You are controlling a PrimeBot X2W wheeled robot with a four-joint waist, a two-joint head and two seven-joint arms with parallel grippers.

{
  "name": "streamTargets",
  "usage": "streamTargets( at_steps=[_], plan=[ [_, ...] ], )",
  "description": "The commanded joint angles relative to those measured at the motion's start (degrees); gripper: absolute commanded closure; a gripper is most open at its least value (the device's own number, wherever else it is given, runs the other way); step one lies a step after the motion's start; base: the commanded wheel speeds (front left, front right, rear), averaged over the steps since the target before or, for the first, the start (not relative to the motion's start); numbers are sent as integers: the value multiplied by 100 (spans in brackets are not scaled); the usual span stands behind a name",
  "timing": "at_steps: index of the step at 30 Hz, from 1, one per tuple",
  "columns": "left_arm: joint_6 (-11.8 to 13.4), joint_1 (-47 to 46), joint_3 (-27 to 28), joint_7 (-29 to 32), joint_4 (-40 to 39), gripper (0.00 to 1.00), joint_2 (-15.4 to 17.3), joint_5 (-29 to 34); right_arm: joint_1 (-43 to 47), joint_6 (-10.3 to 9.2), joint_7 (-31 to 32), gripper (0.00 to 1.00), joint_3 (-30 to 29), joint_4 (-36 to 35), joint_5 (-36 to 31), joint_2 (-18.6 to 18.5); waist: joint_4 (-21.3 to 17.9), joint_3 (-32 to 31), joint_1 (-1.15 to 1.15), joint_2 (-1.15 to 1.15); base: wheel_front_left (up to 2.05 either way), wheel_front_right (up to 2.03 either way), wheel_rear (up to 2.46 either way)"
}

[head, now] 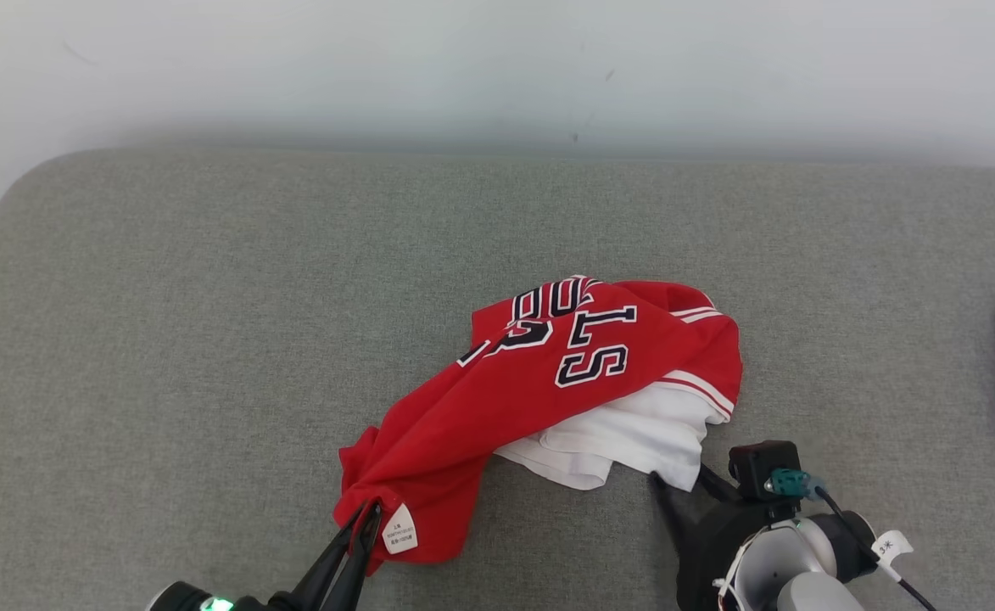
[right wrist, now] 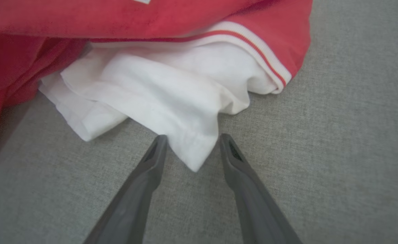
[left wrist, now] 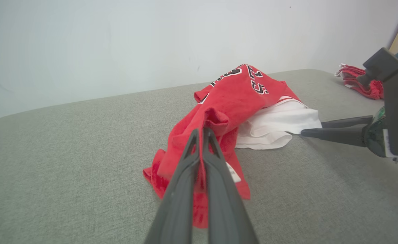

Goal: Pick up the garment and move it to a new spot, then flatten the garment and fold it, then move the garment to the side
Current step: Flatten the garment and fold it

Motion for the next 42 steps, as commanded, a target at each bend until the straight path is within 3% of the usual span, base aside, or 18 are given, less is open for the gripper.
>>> streamTargets(
  at_steps=[1, 6, 13, 16, 18, 19, 20, 26, 32, 38, 42],
  plan=[
    [-5, -45, 23, -21, 20, 100, -49, 57, -110, -15, -27, 100, 8, 79, 38, -8, 12, 27, 0, 0, 0, 0, 0],
    [-24, -98, -34, -21, 90, 100, -132, 124, -189, -15, -236, 100, -375, 210, -176, -19, -6, 74, 0, 0, 0, 0, 0],
    [-33, 89, -282, -22, 274, 99, -103, 150, 192, -15, -136, 100, -2256, -518, -1361, -7, -232, 90, 0, 0, 0, 0, 0],
    [-36, 151, -308, -22, 393, 87, -20, 158, 330, -15, 5, 100, -2700, -858, -1556, -1, -312, 96, 0, 0, 0, 0, 0],
    [-37, 222, -237, -22, 459, 56, 12, 131, 401, -16, 111, 100, -2919, -1007, -1597, -7, -341, 106, 0, 0, 0, 0, 0],
    [-38, 284, -206, -22, 532, 0, 33, 99, 454, -16, 186, 44, -2984, -1053, -1598, -6, -350, 105, 0, 0, 0, 0, 0],
    [-38, 359, -189, -22, 597, 0, 61, 63, 529, -16, 350, 0, -3044, -1021, -1521, -2, -360, 101, 0, 0, 0, 0, 0],
    [-11, 793, 105, -22, 916, 0, 270, -416, 818, -16, 859, 0, -3313, -1424, -1293, -5, -350, 59, 0, 0, 0, 0, 0],
    [238, 879, 800, -22, 456, 0, 437, -664, 1051, -15, 717, 0, -3546, -2103, -1061, -3, -249, -18, 0, 0, 0, 0, 0],
    [150, 539, 599, 138, 93, 0, 230, -826, 1160, -16, 392, 0, -3158, -2602, -721, -6, -366, -30, 0, 0, 0, 0, 0],
    [103, 79, 319, 548, 331, 0, 43, -987, 1147, -16, 243, 0, -2768, -2867, -548, -4, -546, 19, 0, 0, 0, 0, 0]
  ],
)
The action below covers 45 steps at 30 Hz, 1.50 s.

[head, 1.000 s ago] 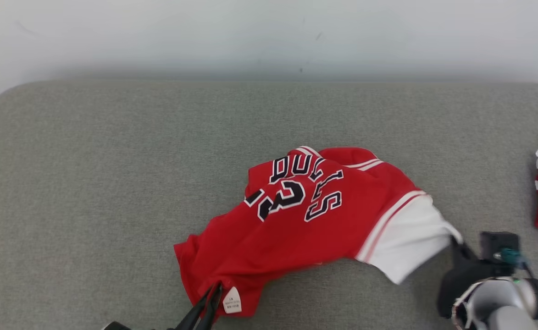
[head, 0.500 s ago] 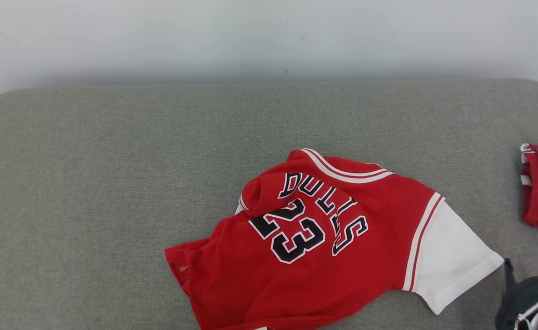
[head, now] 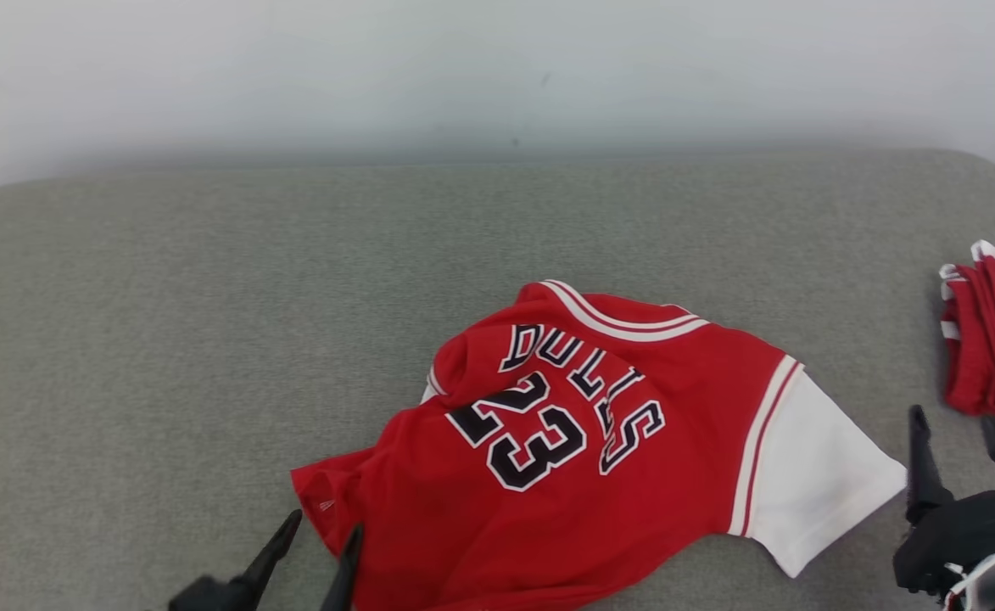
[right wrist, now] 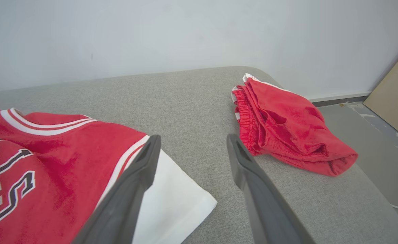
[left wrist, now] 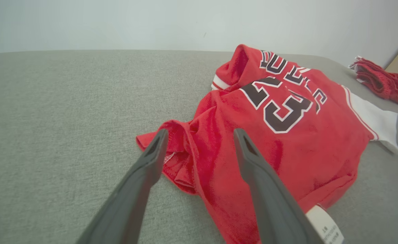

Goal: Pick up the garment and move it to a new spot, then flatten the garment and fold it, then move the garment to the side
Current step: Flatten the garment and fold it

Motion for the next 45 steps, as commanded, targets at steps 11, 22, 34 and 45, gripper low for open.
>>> streamTargets(
  at_steps=[11, 22, 34, 45],
  plan=[
    [418, -830, 268, 1395, 1517, 15, -352, -623, 32, -15, -142, 0, 351, -36, 229, -8, -709, 173, 0, 0, 0, 0, 0],
    [452, -1345, 418, 1390, 1740, 100, -150, -662, 4, -15, -244, 0, 437, 77, 299, -5, -957, 215, 0, 0, 0, 0, 0],
    [764, -2542, 436, 698, 1689, 100, 310, 80, -59, -15, -261, 0, 486, 46, 303, -6, -893, 290, 0, 0, 0, 0, 0],
    [1021, -3080, 479, 715, 2452, 0, 413, 219, -145, -15, -242, 0, 586, 102, 322, -6, -903, 330, 0, 0, 0, 0, 0]
  ],
)
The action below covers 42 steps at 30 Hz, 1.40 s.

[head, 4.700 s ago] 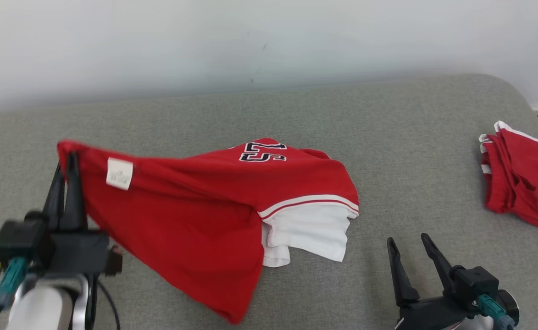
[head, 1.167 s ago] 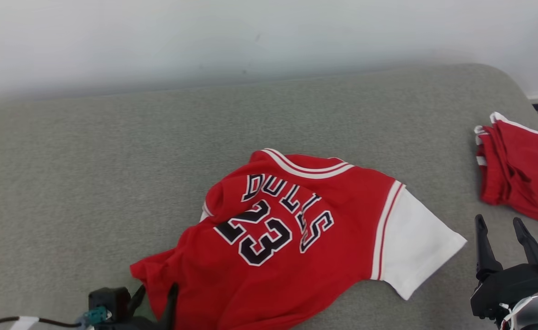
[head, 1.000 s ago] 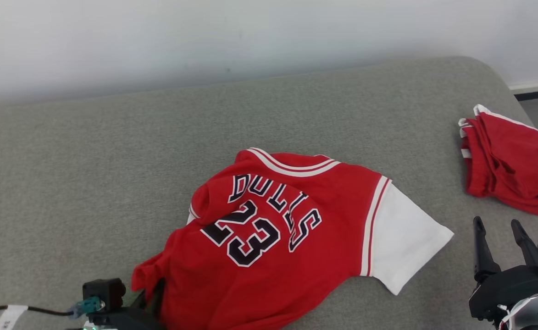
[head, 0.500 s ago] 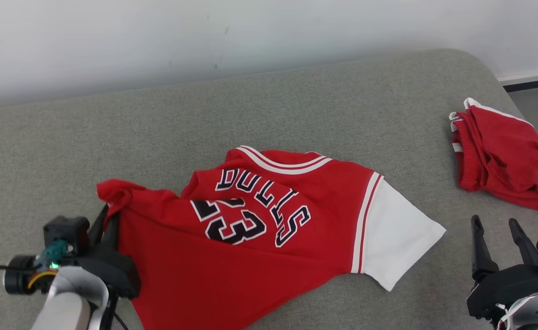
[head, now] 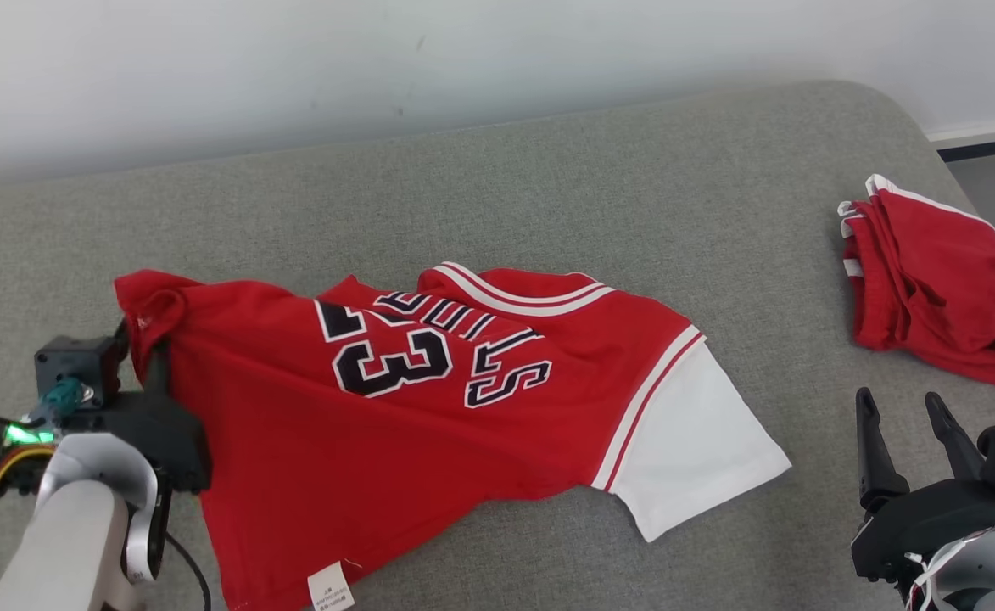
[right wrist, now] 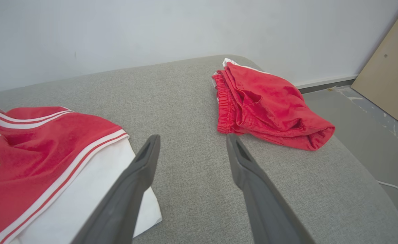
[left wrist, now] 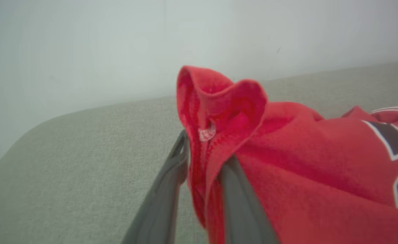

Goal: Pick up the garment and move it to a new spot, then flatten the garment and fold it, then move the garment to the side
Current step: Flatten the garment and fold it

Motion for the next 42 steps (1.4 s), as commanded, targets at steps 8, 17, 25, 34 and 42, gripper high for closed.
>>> streamTargets(
  at_steps=[8, 17, 25, 34, 42],
  plan=[
    [306, 945, 384, 369, 89, 0, -29, -529, 139, -15, 102, 0, -194, -77, -50, -4, 237, -140, 0, 0, 0, 0, 0],
    [370, 2500, 570, 1043, -1595, 0, -553, -1501, 259, -15, 406, 0, -397, -340, -174, -5, 622, -250, 0, 0, 0, 0, 0],
    [738, 3421, 233, 2336, -3278, 0, -616, -1830, 314, -15, 643, 0, -499, -558, -239, -3, 743, -307, 0, 0, 0, 0, 0],
    [815, 3340, -22, 2694, -3497, 0, -505, -1663, 325, -15, 683, 0, -404, -389, -144, -5, 750, -323, 0, 0, 0, 0, 0],
    [774, 3051, -141, 2651, -2993, 0, -528, -1554, 311, -15, 784, 0, -324, -53, -172, -4, 653, -343, 0, 0, 0, 0, 0]
  ],
)
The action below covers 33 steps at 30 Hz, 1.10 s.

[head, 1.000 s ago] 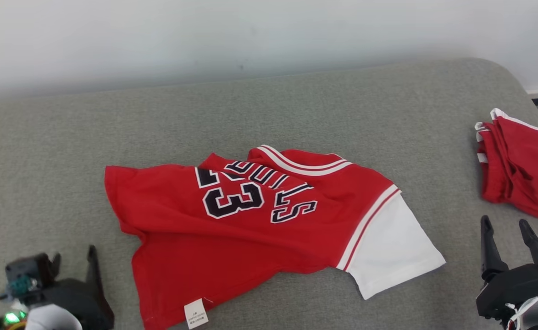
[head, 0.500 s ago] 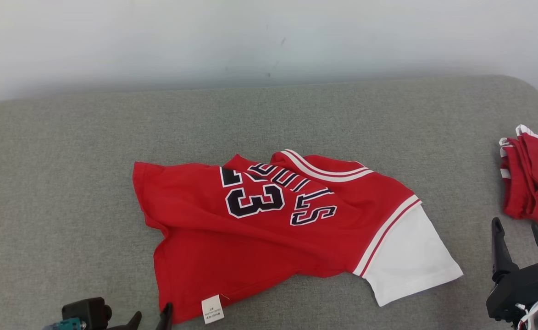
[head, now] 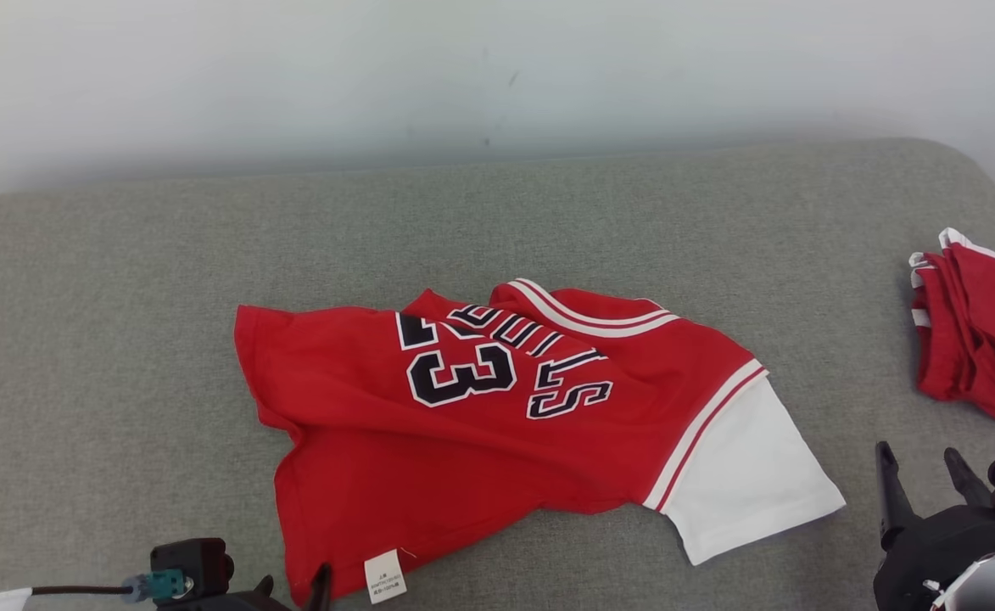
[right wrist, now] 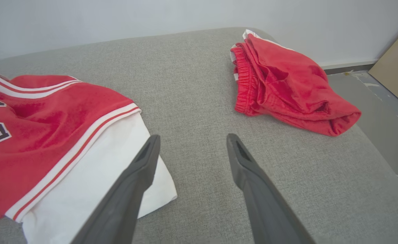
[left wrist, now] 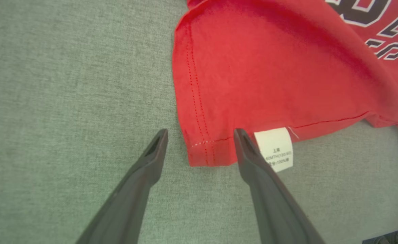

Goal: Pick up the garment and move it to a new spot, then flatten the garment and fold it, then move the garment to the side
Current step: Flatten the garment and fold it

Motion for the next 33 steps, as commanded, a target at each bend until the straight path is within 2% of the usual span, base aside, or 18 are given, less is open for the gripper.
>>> streamTargets(
  at_steps=[1, 4, 6, 8, 9, 11, 13, 16, 19, 33],
  plan=[
    [6, -66, 5, 11, 43, 0, 5, 21, -14, -15, 14, 0, 14, 26, 15, -4, -26, -5, 0, 0, 0, 0, 0],
    [3, -78, -25, 79, 112, 0, 13, -19, -42, -15, 6, 0, 27, 125, 10, -4, -48, -11, 0, 0, 0, 0, 0],
    [3, -30, -31, 112, 131, 9, 45, -36, -49, -15, 0, 0, 26, 160, -1, -5, -51, -10, 0, 0, 0, 0, 0],
    [-11, 4, -27, 117, 135, 24, 70, -50, -57, -15, -14, 0, 27, 197, -14, -4, -45, 0, 0, 0, 0, 0, 0],
    [-20, 8, -28, 113, 135, 24, 75, -56, -63, -15, -20, 0, 28, 215, -16, -4, -39, 6, 0, 0, 0, 0, 0],
    [-37, -5, -44, 106, 148, 31, 79, -55, -75, -15, -13, 0, 41, 253, -17, -5, -24, 19, 0, 0, 0, 0, 0],
    [-47, -54, -74, 94, 170, 53, 66, -54, -85, -15, -6, 0, 60, 295, -20, -4, -8, 35, 0, 0, 0, 0, 0],
    [-102, -114, -120, 70, 228, 69, 42, -52, -105, -15, 14, 0, 102, 357, -16, -4, 7, 61, 0, 0, 0, 0, 0],
    [-142, -182, -141, 20, 301, 100, 30, -42, -134, -15, 17, 0, 125, 424, -30, -5, 10, 86, 0, 0, 0, 0, 0],
    [-202, -237, -216, -181, 387, 100, -31, -36, -322, -15, 410, 0, -82, 1018, -165, -4, 118, 260, 0, 0, 0, 0, 0]
  ],
)
